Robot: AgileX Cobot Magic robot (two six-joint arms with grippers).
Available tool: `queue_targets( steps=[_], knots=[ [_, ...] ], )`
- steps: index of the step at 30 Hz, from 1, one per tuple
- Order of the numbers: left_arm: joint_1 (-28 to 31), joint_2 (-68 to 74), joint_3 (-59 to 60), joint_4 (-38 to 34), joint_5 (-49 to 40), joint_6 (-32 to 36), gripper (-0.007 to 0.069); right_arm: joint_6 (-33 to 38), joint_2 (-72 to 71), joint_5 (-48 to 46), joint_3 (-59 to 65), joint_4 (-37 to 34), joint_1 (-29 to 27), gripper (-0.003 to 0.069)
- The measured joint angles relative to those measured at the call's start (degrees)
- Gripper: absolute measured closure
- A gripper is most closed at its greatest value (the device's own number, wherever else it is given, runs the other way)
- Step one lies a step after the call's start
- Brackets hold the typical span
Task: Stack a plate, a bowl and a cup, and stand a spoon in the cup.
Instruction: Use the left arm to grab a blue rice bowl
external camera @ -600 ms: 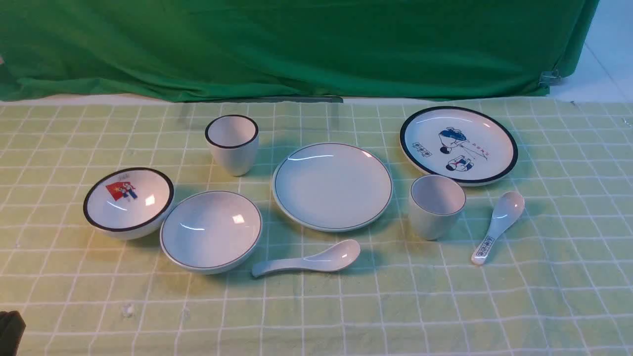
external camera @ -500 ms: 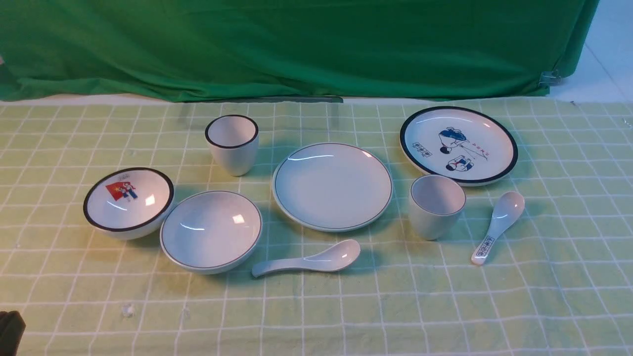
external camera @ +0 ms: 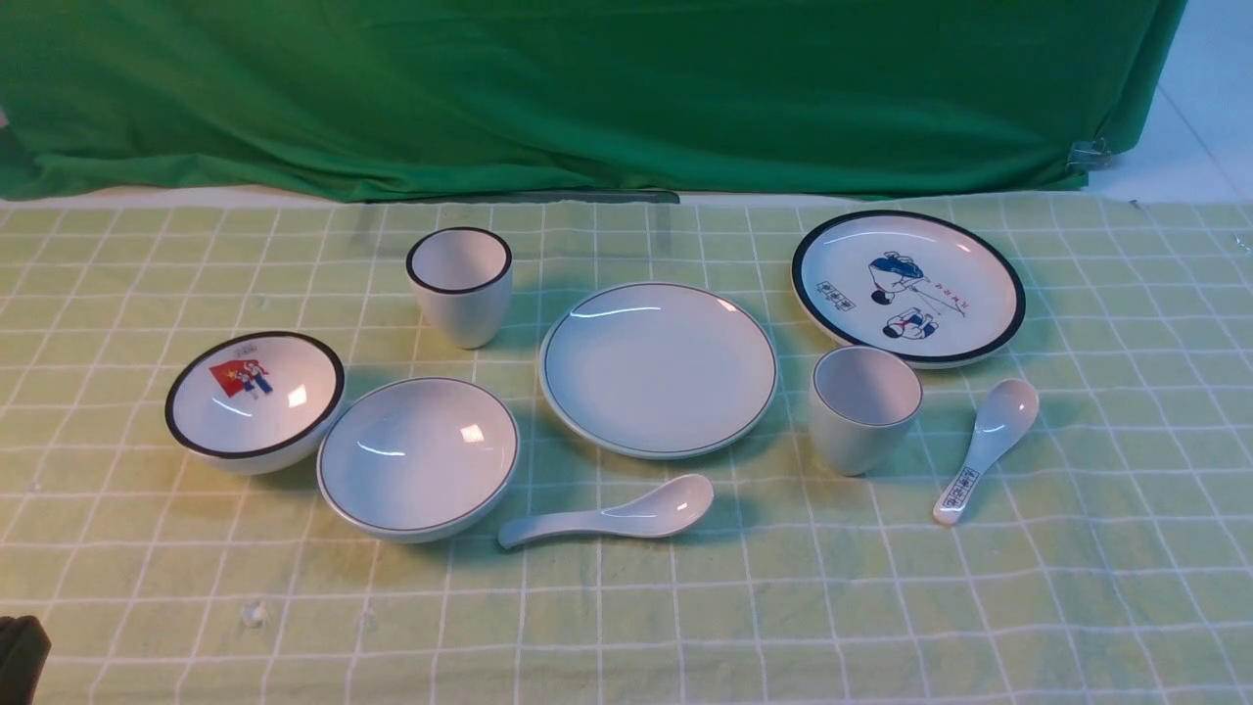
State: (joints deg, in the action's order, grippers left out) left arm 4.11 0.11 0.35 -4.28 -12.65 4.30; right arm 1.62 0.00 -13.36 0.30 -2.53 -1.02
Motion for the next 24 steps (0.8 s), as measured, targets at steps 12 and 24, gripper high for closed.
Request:
queue_targets(
  steps=[12, 24],
  knots=[
    [0.00, 0.00, 0.00, 2.03, 0.15, 0.17, 0.0608, 0.00, 0.00, 0.00, 0.00, 0.00, 0.00, 0.0421],
    [0.00, 0.00, 0.00, 2.80, 19.37, 0.17, 0.0608, 0.00, 0.00, 2.85, 0.00, 0.00, 0.00, 0.0421]
  ],
)
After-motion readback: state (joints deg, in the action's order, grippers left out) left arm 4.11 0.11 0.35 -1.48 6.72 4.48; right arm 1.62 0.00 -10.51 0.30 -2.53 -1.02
